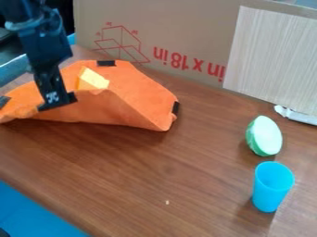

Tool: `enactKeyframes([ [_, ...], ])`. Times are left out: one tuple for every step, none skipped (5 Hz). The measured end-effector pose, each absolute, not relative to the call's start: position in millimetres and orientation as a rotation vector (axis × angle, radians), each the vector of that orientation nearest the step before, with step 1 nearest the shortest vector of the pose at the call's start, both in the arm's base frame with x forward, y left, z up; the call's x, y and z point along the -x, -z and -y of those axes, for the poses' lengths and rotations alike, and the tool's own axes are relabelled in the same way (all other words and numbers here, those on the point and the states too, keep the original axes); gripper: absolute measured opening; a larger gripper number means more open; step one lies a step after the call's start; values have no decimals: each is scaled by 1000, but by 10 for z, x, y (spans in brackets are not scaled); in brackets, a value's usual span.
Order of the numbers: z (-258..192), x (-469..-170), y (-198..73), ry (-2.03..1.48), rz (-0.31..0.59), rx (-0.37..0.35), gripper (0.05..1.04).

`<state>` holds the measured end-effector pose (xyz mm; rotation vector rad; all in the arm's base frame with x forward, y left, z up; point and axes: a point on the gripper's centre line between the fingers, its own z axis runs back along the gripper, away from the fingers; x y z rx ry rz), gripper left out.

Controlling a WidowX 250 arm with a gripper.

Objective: Fold the cloth from bottom right to top left

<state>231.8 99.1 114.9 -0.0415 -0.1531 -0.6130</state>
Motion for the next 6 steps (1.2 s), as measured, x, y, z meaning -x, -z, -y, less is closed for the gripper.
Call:
enactKeyframes([
  [-1134, -2473, -1245, 571, 126, 88, 54],
  [-1274, -2677, -1289, 538, 88, 124, 54],
  [-1457, -2866, -1337, 487, 67, 148, 54],
  [-1614, -3034, -1337, 451, 60, 146, 54],
  [-1714, -3122, -1300, 449, 113, 63, 54],
  [-1762, -3217, -1310, 431, 167, 20, 54],
])
